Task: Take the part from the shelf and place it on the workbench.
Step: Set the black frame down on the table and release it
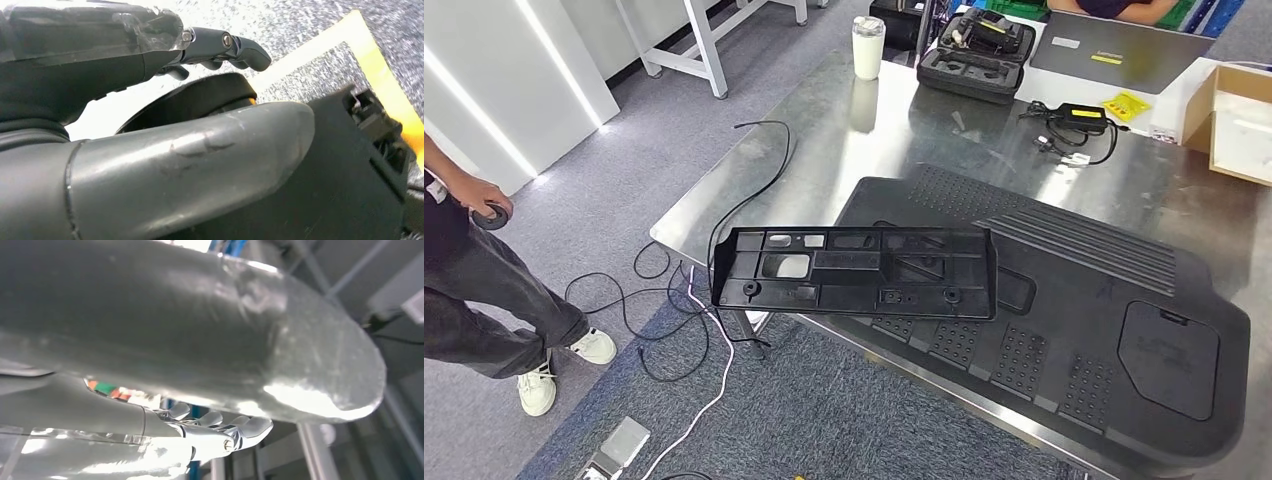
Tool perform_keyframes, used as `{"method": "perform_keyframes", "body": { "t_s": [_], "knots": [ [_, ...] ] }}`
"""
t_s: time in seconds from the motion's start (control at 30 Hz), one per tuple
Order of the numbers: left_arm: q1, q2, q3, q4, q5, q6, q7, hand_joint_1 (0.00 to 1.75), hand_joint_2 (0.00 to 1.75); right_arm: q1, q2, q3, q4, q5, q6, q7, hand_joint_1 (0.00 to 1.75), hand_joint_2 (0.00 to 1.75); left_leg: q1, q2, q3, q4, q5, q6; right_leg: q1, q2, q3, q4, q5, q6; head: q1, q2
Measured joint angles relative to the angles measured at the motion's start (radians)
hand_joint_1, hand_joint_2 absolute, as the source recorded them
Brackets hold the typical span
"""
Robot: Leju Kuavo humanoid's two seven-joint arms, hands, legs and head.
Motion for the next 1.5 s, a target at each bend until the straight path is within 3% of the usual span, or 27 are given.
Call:
{"method": "perform_keyframes", "body": {
  "t_s": [0.17, 0.43, 0.57, 0.8, 0.87, 0.93, 1.0, 1.07, 1.1, 1.13, 1.2, 1.27, 1.4, 1.43, 1.5],
  "knots": [
    [0.000, -0.003, 0.015, -0.008, 0.014, 0.016, 0.014, 0.00, 0.00, 0.046, 0.043, -0.102, 0.013, -0.005, 0.001, 0.000, 0.00, 0.00, 0.000, 0.000, 0.000, 0.000, 0.000, 0.000, 0.000, 0.000, 0.000, 0.000, 0.000, 0.000, 0.000, 0.000],
    [0.000, -0.006, 0.024, -0.016, 0.038, 0.048, 0.036, 0.00, 0.00, 0.073, 0.084, -0.177, 0.029, -0.026, 0.003, 0.007, 0.00, 0.00, -0.001, 0.000, 0.000, 0.000, 0.000, 0.000, -0.002, 0.000, 0.000, 0.000, 0.000, 0.000, 0.000, 0.000],
    [0.000, -0.009, 0.024, -0.016, 0.055, 0.057, 0.040, 0.00, 1.75, 0.076, 0.097, -0.181, 0.050, 0.007, 0.003, 0.001, 0.00, 0.00, -0.002, 0.000, 0.000, 0.001, 0.000, 0.000, -0.006, 0.000, 0.000, 0.000, 0.001, 0.001, 0.000, 0.000],
    [0.000, -0.011, 0.024, -0.016, 0.089, 0.062, 0.051, 0.00, 1.75, 0.049, 0.096, -0.152, 0.075, 0.145, 0.008, 0.078, 0.00, 0.00, -0.008, 0.000, -0.002, 0.007, -0.001, 0.007, -0.011, 0.000, 0.000, -0.001, 0.005, 0.007, 0.000, 0.000],
    [-0.001, -0.012, 0.024, -0.016, 0.094, 0.059, 0.056, 0.00, 1.75, 0.045, 0.091, -0.144, 0.076, 0.157, 0.008, 0.089, 0.00, 0.00, -0.009, 0.000, -0.001, 0.003, 0.005, 0.014, -0.012, 0.000, 0.002, -0.004, 0.008, 0.013, 0.000, 0.000],
    [-0.001, -0.013, 0.024, -0.016, 0.097, 0.056, 0.060, 0.00, 1.75, 0.044, 0.084, -0.140, 0.077, 0.163, 0.008, 0.095, 0.00, 0.00, -0.004, 0.004, 0.004, -0.010, 0.017, 0.024, -0.011, -0.002, -0.002, 0.010, -0.007, 0.018, 0.000, 0.000],
    [-0.001, -0.014, 0.024, -0.016, 0.097, 0.052, 0.061, 0.00, 1.75, 0.044, 0.077, -0.137, 0.077, 0.163, 0.008, 0.099, 0.00, 0.00, 0.000, 0.007, 0.005, -0.021, 0.026, 0.031, -0.013, -0.005, -0.037, 0.096, -0.064, 0.023, 0.001, 0.000],
    [-0.001, -0.014, 0.024, -0.016, 0.098, 0.048, 0.057, 0.00, 1.75, 0.048, 0.074, -0.136, 0.078, 0.158, 0.008, 0.100, 0.00, 0.00, 0.001, 0.008, 0.003, -0.020, 0.027, 0.033, -0.017, -0.005, -0.093, 0.225, -0.119, 0.029, 0.001, 0.000],
    [-0.002, -0.014, 0.024, -0.016, 0.099, 0.046, 0.055, 0.00, 1.75, 0.051, 0.072, -0.135, 0.078, 0.154, 0.008, 0.101, 0.00, 0.00, 0.001, 0.008, 0.003, -0.019, 0.026, 0.032, -0.019, -0.006, -0.109, 0.262, -0.123, 0.031, 0.001, 0.000],
    [-0.003, -0.014, 0.024, -0.016, 0.100, 0.045, 0.051, 0.00, 1.75, 0.054, 0.071, -0.135, 0.078, 0.151, 0.008, 0.101, 0.00, 0.00, 0.001, 0.008, 0.003, -0.017, 0.024, 0.031, -0.022, -0.006, -0.110, 0.264, -0.108, 0.033, 0.001, 0.000],
    [-0.006, -0.014, 0.024, -0.017, 0.101, 0.044, 0.046, 0.00, 1.75, 0.057, 0.067, -0.135, 0.078, 0.148, 0.008, 0.100, 0.00, 0.00, 0.004, 0.007, 0.005, -0.010, 0.016, 0.023, -0.028, -0.008, -0.062, 0.163, -0.041, 0.038, 0.001, 0.000],
    [-0.011, -0.013, 0.024, -0.018, 0.100, 0.046, 0.042, 0.00, 1.75, 0.061, 0.065, -0.135, 0.079, 0.149, 0.008, 0.098, 0.00, 0.00, 0.005, 0.006, 0.002, 0.001, 0.006, 0.010, -0.027, -0.007, -0.008, 0.059, -0.005, 0.038, 0.003, 0.000],
    [-0.020, -0.013, 0.024, -0.020, 0.101, 0.048, 0.037, 0.00, 1.75, 0.067, 0.064, -0.134, 0.079, 0.149, 0.008, 0.094, 0.00, 0.00, 0.005, 0.004, -0.005, 0.021, -0.006, -0.009, -0.021, -0.005, 0.002, 0.023, -0.018, 0.016, 0.000, 0.000],
    [-0.022, -0.013, 0.024, -0.021, 0.101, 0.048, 0.036, 0.00, 1.75, 0.068, 0.064, -0.134, 0.079, 0.149, 0.008, 0.093, 0.00, 0.00, 0.006, 0.004, -0.010, 0.035, -0.020, -0.014, -0.021, -0.007, 0.001, 0.022, -0.017, 0.009, -0.003, 0.000],
    [-0.027, -0.013, 0.024, -0.023, 0.101, 0.047, 0.032, 0.00, 1.75, 0.067, 0.064, -0.134, 0.078, 0.148, 0.008, 0.091, 0.00, 0.00, 0.008, 0.005, -0.041, 0.120, -0.078, -0.022, -0.019, -0.011, -0.003, 0.019, -0.014, -0.005, -0.007, 0.000]
  ]
}}
